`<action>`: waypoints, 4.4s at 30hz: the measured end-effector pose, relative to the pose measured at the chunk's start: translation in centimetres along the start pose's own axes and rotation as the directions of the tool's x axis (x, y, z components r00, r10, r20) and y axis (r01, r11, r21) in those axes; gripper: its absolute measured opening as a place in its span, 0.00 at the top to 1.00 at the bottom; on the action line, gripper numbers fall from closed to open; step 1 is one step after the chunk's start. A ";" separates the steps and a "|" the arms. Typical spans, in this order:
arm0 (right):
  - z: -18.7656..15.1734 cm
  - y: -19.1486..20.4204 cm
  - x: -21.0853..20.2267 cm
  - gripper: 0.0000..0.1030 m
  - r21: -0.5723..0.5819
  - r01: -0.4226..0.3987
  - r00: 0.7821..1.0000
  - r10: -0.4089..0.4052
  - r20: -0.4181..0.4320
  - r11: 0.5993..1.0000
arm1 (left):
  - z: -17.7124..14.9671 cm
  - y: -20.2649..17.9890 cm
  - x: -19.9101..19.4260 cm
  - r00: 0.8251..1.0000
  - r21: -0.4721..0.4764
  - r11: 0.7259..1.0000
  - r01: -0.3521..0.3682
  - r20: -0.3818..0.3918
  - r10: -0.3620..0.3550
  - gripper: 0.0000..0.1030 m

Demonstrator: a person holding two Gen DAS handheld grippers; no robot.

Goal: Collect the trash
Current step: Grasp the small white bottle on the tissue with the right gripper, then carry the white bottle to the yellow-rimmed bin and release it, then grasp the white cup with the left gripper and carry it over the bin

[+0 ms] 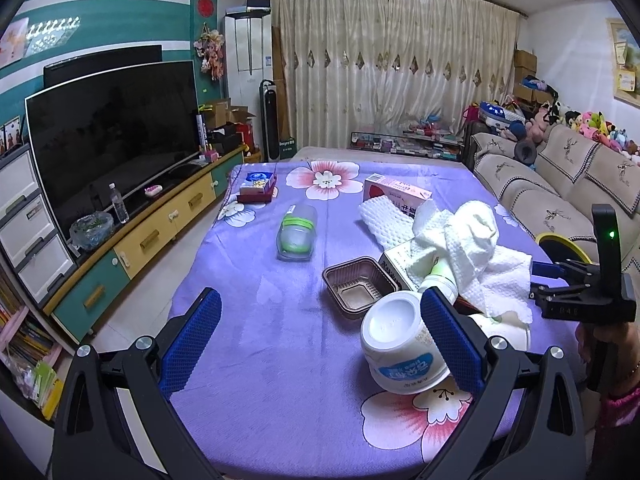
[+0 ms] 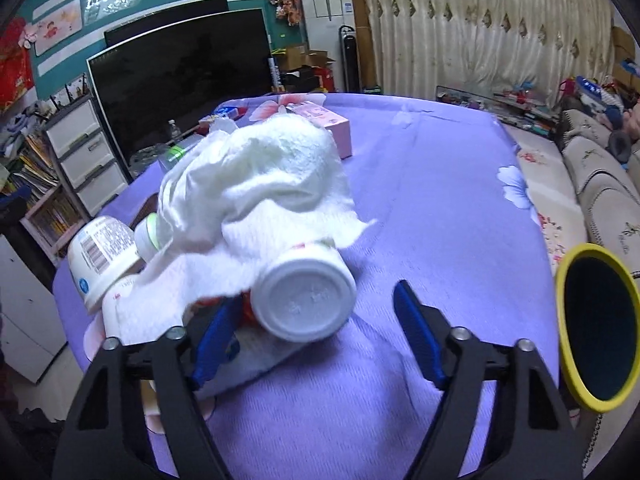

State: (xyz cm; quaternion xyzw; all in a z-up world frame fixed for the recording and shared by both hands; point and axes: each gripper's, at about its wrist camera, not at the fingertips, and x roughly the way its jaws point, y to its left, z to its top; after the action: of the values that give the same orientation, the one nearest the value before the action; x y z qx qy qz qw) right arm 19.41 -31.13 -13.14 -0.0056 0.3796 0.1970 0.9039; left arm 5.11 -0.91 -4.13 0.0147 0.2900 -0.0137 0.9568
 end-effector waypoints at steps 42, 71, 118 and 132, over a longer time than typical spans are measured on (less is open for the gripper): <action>-2.4 -24.2 -5.7 0.56 0.490 0.532 0.829 -0.541 -0.139 0.690 | -0.5 -4.2 2.9 0.989 0.046 0.991 0.129 -0.074 -0.125 0.05; -4.3 -22.5 -4.7 0.45 0.487 0.510 0.850 -0.501 -0.160 0.709 | -1.4 -5.0 8.5 0.908 0.005 0.934 0.357 -0.237 -0.345 0.05; -6.8 -20.7 -17.4 0.41 0.511 0.576 0.743 -0.669 -0.004 0.638 | 11.3 -23.5 8.3 0.794 0.230 0.760 0.608 -0.183 -0.580 0.19; -12.6 -25.3 -21.2 0.40 0.596 0.609 0.681 -0.730 -0.057 0.523 | 11.1 -47.5 16.7 0.757 0.265 0.716 0.646 -0.350 -0.552 0.19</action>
State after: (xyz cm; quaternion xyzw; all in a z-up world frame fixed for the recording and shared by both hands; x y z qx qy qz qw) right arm 6.46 -63.97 -11.05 0.1388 0.2949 -0.2914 0.8993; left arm 23.52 -49.10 -5.09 0.1008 0.3867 -0.3775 0.8353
